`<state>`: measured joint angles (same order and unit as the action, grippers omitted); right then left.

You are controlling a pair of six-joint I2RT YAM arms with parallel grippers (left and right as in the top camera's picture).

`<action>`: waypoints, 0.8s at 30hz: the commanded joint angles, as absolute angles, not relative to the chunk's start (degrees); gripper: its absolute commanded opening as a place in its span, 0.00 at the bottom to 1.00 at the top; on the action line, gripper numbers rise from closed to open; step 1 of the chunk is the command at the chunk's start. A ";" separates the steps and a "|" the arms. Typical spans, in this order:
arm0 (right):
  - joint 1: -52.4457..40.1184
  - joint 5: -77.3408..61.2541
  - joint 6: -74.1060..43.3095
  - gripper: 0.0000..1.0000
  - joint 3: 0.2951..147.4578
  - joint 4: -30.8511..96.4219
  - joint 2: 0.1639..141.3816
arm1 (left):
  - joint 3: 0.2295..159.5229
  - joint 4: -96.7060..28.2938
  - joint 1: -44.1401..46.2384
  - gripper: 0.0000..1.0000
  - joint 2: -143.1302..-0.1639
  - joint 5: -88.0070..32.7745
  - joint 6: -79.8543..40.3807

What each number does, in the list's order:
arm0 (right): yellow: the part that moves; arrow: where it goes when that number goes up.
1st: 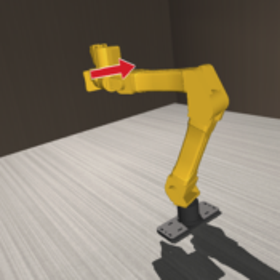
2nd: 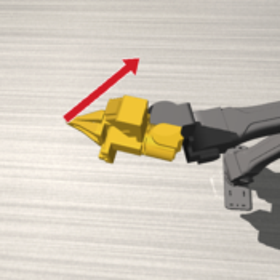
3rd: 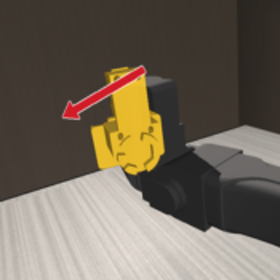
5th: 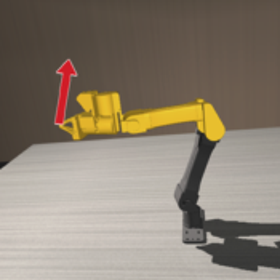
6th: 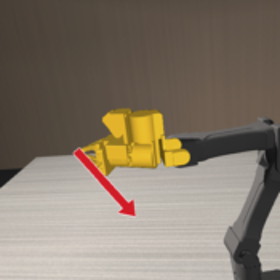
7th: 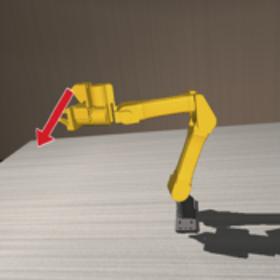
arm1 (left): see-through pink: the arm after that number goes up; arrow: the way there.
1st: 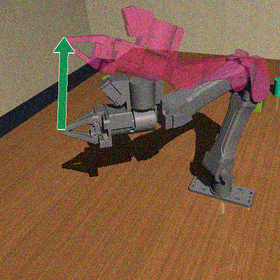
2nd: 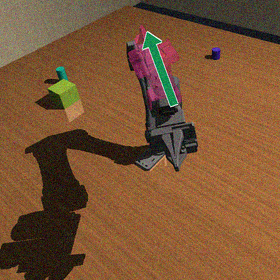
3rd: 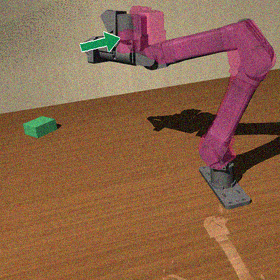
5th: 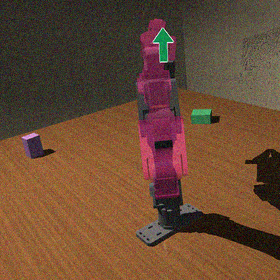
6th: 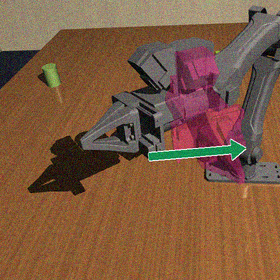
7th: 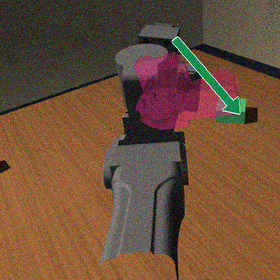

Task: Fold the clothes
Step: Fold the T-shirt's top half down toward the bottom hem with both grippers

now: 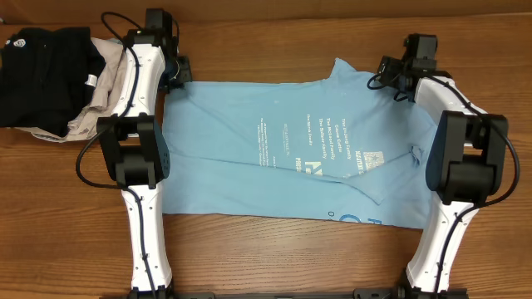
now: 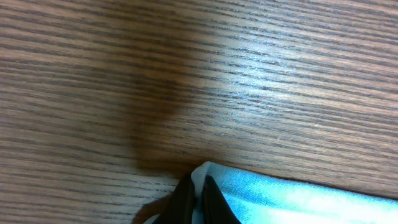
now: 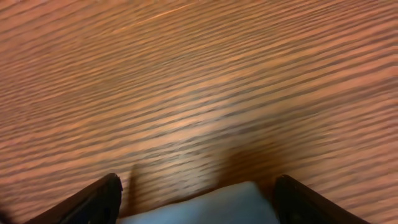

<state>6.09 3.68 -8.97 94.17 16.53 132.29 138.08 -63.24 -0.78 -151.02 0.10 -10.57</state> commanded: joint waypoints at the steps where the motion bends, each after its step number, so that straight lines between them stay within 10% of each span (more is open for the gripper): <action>1: 6.94 4.84 -9.15 0.81 94.35 16.10 132.79 | 137.78 -63.75 0.14 0.04 -154.01 -0.84 -10.72; 15: 6.28 -3.95 -7.16 0.56 94.35 15.14 132.79 | 137.78 -64.10 0.14 0.04 -154.01 -0.89 -10.72; 24: 7.64 -3.55 -8.56 0.04 95.39 16.49 132.77 | 137.84 -63.75 -0.01 0.04 -153.97 -0.34 -10.24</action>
<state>6.83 -3.16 -7.94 94.17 16.29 132.29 138.10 -63.26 -0.73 -151.02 0.27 -10.57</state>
